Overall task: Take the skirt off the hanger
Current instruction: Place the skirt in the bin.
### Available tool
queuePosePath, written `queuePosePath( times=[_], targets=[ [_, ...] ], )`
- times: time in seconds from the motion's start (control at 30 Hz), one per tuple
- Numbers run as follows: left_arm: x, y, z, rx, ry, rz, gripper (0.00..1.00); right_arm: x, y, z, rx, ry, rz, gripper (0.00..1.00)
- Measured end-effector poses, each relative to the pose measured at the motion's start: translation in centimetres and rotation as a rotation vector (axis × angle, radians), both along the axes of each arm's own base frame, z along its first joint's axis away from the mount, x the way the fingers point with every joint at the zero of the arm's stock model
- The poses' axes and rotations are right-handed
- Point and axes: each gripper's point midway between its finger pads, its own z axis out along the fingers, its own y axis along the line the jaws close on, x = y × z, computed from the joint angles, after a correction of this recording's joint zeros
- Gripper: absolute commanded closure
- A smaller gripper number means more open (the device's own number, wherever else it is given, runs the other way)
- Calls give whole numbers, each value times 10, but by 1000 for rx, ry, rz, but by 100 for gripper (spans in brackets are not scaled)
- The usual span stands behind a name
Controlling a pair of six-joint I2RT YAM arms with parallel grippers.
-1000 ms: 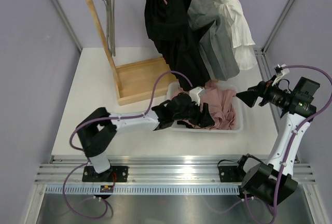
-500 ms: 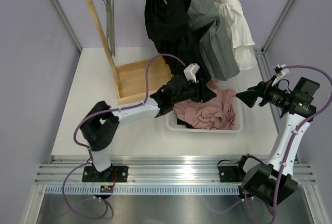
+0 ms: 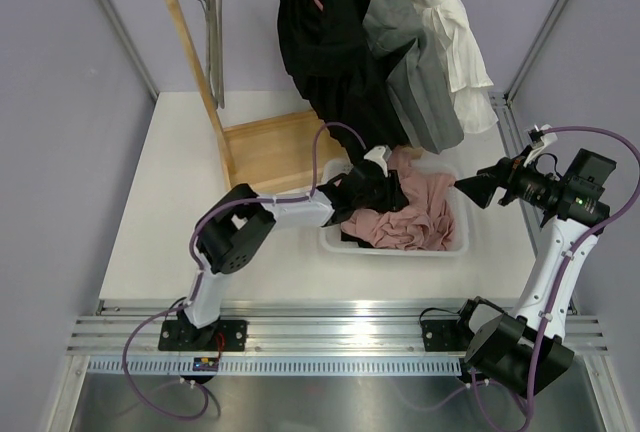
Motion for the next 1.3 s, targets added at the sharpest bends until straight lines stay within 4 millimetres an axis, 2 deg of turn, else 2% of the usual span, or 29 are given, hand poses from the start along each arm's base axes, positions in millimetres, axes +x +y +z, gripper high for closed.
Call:
queuePosePath(
  times=[0.17, 0.23, 0.4, 0.57, 0.67, 0.73, 0.8, 0.93, 1.03, 1.1, 1.23, 1.3],
  targets=[
    [-25, -10, -42, 63, 71, -42, 53, -1, 0, 0, 1, 1, 2, 1],
    [-36, -17, -52, 70, 87, -63, 52, -1, 0, 0, 1, 1, 2, 0],
    [-51, -35, -46, 48, 94, -111, 47, -1, 0, 0, -1, -1, 3, 1],
    [-57, -33, -37, 45, 55, -136, 39, -2, 1, -2, -2, 4, 7, 1],
    [-63, -23, -15, 46, -2, -158, 35, -3, 1, -3, -7, 2, 9, 0],
    [-66, -15, 13, 33, -62, -171, 29, -3, 2, -3, -11, -1, 11, 1],
    [-70, -10, 53, -1, -140, -185, 24, -4, 2, -3, -11, 1, 13, 1],
    [-90, 0, 146, -117, -317, -227, 22, -6, 3, -3, -15, -6, 18, 1],
    [-107, 10, 192, -190, -403, -261, 22, -6, 4, -2, -18, -11, 21, 1],
    [-116, 18, 206, -212, -436, -282, 22, -6, 4, -2, -20, -15, 22, 0],
    [-123, 35, 203, -169, -458, -299, 23, -8, 5, -1, -23, -17, 24, 0],
    [-117, 47, 207, -132, -469, -264, 24, -8, 5, -2, -22, -15, 25, 1]
  ],
)
